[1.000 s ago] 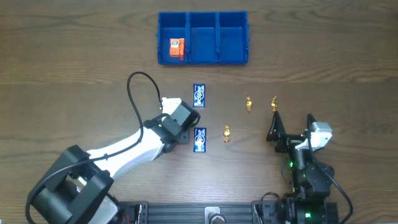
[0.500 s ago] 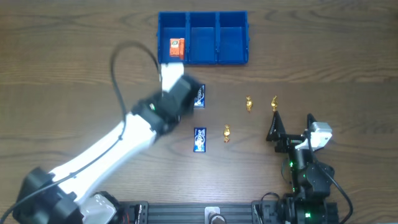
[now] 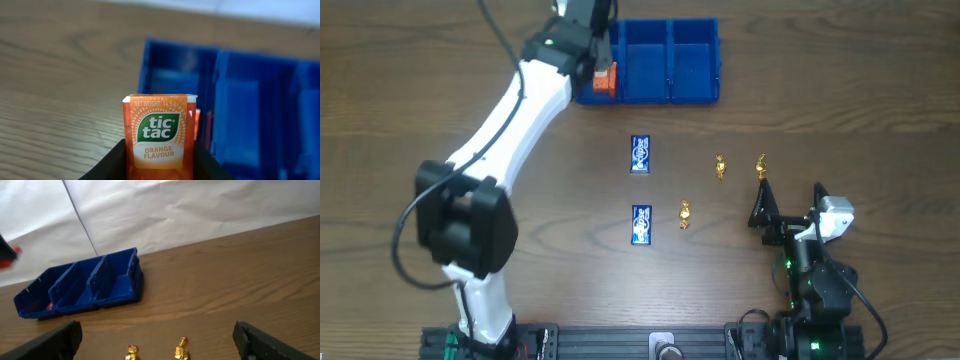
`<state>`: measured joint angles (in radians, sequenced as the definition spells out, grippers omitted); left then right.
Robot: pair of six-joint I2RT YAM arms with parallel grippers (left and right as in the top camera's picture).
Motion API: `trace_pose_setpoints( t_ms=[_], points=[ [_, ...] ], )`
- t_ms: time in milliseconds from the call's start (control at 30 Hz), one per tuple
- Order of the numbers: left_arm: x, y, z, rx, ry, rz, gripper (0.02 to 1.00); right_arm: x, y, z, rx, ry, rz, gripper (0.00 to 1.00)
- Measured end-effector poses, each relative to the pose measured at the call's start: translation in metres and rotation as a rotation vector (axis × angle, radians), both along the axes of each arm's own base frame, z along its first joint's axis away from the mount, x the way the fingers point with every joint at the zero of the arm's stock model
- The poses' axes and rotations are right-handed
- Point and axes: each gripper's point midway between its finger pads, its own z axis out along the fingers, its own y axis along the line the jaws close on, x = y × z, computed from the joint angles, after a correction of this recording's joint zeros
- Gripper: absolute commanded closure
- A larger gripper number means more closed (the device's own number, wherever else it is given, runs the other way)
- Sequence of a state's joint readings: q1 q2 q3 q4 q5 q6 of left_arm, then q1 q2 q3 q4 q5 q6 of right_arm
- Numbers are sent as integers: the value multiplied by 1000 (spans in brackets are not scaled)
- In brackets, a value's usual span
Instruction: Sort Candies Into Trays
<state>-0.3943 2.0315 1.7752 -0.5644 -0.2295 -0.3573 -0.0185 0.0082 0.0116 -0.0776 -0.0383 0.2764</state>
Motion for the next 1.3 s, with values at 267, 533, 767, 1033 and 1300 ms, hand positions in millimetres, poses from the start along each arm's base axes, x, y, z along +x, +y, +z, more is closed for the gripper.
trace_pose_setpoints(
  t_ms=[267,533,767,1033,1300],
  points=[
    [7,-11,-17,-31,16,-27,735,0,0,0,0,0,0,3],
    [8,-13,-16,-30,12,-50,730,0,0,0,0,0,0,3],
    [8,-15,-17,-1,14,-99,689,0,0,0,0,0,0,3],
    [10,-6,-17,5,17,-99,248,0,0,0,0,0,0,3],
    [-8,29,48,-15,-95,-44,198,0,0,0,0,0,0,3]
  ],
)
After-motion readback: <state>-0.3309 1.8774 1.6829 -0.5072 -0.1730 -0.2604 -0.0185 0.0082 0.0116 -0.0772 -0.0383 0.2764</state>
